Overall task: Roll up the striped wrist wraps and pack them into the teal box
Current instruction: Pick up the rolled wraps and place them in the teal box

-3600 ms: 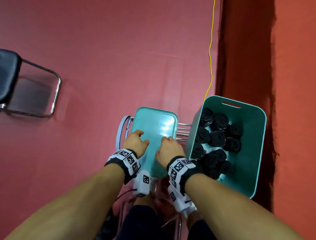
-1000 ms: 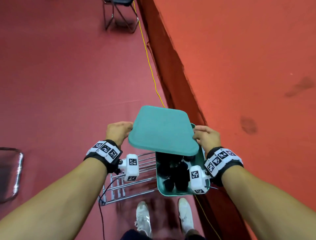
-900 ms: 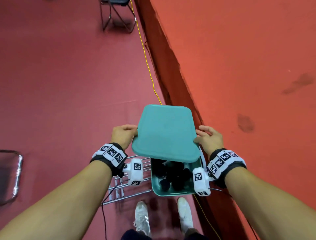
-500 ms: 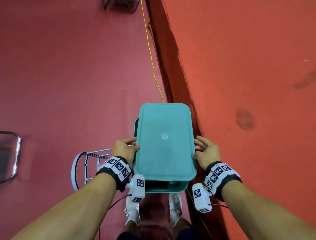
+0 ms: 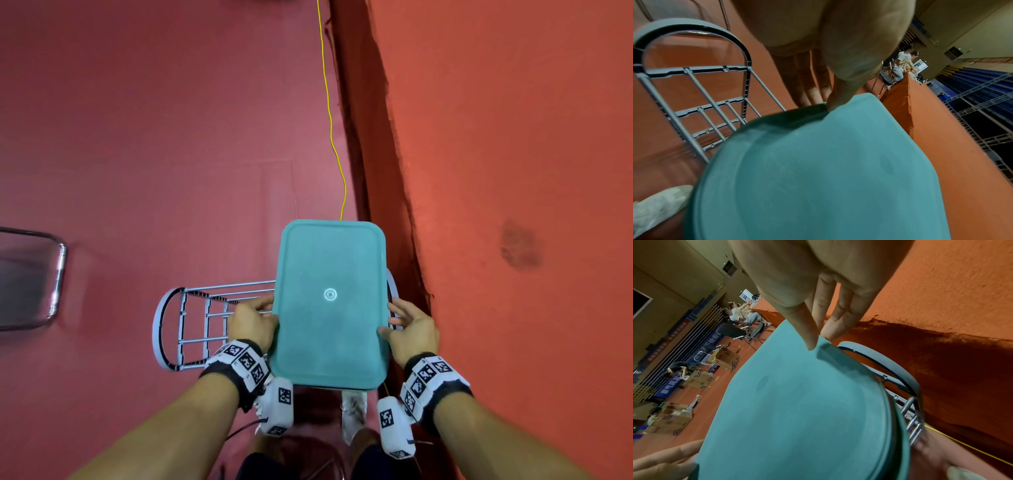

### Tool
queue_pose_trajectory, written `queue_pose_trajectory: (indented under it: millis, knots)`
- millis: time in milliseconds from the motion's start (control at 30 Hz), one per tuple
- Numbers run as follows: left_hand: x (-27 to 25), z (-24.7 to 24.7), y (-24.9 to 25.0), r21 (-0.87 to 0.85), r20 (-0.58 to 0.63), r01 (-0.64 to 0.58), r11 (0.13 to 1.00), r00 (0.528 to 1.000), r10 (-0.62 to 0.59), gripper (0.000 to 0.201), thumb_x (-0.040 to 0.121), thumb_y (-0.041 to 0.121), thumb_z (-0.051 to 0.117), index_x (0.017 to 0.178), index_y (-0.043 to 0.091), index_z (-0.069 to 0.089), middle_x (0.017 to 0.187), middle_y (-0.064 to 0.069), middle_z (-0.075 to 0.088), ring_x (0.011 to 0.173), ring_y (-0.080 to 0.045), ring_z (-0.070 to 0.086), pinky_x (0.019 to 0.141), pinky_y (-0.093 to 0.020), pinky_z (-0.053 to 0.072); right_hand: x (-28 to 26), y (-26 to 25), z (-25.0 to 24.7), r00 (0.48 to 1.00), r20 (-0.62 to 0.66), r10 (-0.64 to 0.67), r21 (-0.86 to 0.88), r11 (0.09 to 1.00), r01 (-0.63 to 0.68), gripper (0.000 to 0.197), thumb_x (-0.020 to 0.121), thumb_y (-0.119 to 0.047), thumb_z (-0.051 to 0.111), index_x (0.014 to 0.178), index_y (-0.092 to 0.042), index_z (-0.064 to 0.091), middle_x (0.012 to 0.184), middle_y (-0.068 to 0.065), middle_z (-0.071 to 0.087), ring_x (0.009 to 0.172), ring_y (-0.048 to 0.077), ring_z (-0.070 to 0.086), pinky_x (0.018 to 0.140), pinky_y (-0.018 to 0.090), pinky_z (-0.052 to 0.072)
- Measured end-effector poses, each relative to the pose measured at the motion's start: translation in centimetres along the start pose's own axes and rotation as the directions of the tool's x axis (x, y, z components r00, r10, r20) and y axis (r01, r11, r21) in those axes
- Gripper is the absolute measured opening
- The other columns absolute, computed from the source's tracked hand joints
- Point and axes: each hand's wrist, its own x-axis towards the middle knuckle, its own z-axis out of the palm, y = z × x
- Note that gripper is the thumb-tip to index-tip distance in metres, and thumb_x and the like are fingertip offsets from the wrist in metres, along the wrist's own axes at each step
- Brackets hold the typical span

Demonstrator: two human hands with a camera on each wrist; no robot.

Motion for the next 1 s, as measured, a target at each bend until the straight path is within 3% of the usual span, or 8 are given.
queue_pose_trajectory:
  millis: [67, 133, 267, 400, 533, 733, 1000]
  knots:
    - [0.0, 0.0, 0.0, 0.003, 0.008, 0.012, 1.0, 1.0, -0.012, 0.032, 0.081, 0.011, 0.071, 0.104, 0.032, 0.078, 0.073, 0.013, 0.073, 0.069, -0.008, 0.068, 0.06, -0.015, 0.048, -0.3, 0.2, 0.1, 1.0, -0.007, -0.001, -0.024, 1.0, 0.0, 0.062, 0.07, 0.011, 0.077, 0.123, -0.019, 0.07, 0.092, -0.03, 0.065, 0.088, 0.002, 0.069, 0.094, 0.038, 0.057]
    - [0.1, 0.0, 0.0, -0.011, 0.003, 0.025, 1.0, 1.0, -0.025, 0.028, 0.083, 0.013, 0.073, 0.103, 0.031, 0.076, 0.073, 0.018, 0.07, 0.071, -0.005, 0.067, 0.061, -0.013, 0.047, -0.4, 0.3, 0.2, 1.0, -0.014, -0.007, -0.049, 0.999, 0.006, 0.061, 0.071, 0.011, 0.076, 0.123, -0.02, 0.07, 0.093, -0.029, 0.066, 0.088, 0.001, 0.068, 0.094, 0.037, 0.057]
    - [0.5, 0.4, -0.3, -0.023, -0.01, 0.052, 0.998, 0.999, -0.053, 0.026, 0.082, 0.009, 0.077, 0.095, 0.031, 0.073, 0.084, 0.018, 0.072, 0.082, -0.011, 0.071, 0.087, -0.032, 0.059, -0.4, -0.1, 0.2, 1.0, -0.005, -0.026, -0.17, 0.985, 0.025, 0.061, 0.074, 0.009, 0.072, 0.124, -0.025, 0.068, 0.092, -0.014, 0.069, 0.086, 0.009, 0.068, 0.086, 0.027, 0.053]
    - [0.9, 0.8, -0.7, -0.048, 0.004, 0.038, 0.998, 0.999, -0.038, 0.031, 0.081, 0.004, 0.076, 0.084, 0.034, 0.066, 0.087, 0.015, 0.074, 0.081, -0.009, 0.072, 0.087, -0.035, 0.06, -0.6, -0.6, 0.6, 0.999, 0.022, -0.036, -0.288, 0.957, 0.041, 0.057, 0.08, 0.008, 0.064, 0.13, -0.019, 0.063, 0.108, 0.0, 0.07, 0.093, 0.02, 0.065, 0.085, 0.021, 0.045]
    - [1.1, 0.9, -1.1, -0.075, 0.026, 0.066, 0.995, 0.998, -0.064, 0.03, 0.081, 0.006, 0.073, 0.094, 0.033, 0.068, 0.086, 0.014, 0.076, 0.083, -0.012, 0.073, 0.086, -0.037, 0.061, -0.8, -0.8, 0.7, 0.999, 0.033, -0.002, -0.34, 0.94, 0.013, 0.052, 0.082, 0.004, 0.06, 0.129, -0.019, 0.065, 0.114, 0.002, 0.072, 0.105, 0.027, 0.065, 0.09, 0.025, 0.045]
    - [1.2, 1.0, -1.3, 0.007, 0.048, 0.055, 0.998, 0.997, -0.055, 0.034, 0.084, 0.009, 0.071, 0.107, 0.033, 0.073, 0.093, 0.013, 0.077, 0.085, -0.014, 0.074, 0.09, -0.037, 0.059, -0.9, -1.1, 0.5, 0.998, 0.047, 0.037, -0.389, 0.921, -0.015, 0.048, 0.082, 0.002, 0.061, 0.124, -0.02, 0.067, 0.111, 0.002, 0.073, 0.104, 0.03, 0.065, 0.088, 0.028, 0.047]
    - [1.4, 1.0, -1.0, 0.044, 0.047, 0.05, 0.998, 0.998, -0.052, 0.033, 0.085, 0.005, 0.071, 0.108, 0.028, 0.07, 0.091, 0.009, 0.073, 0.092, -0.018, 0.071, 0.093, -0.037, 0.057, -0.7, -1.1, 0.7, 0.99, 0.037, 0.136, -0.444, 0.89, -0.106, 0.041, 0.086, -0.006, 0.059, 0.122, -0.024, 0.062, 0.109, 0.002, 0.071, 0.102, 0.03, 0.064, 0.086, 0.031, 0.05]
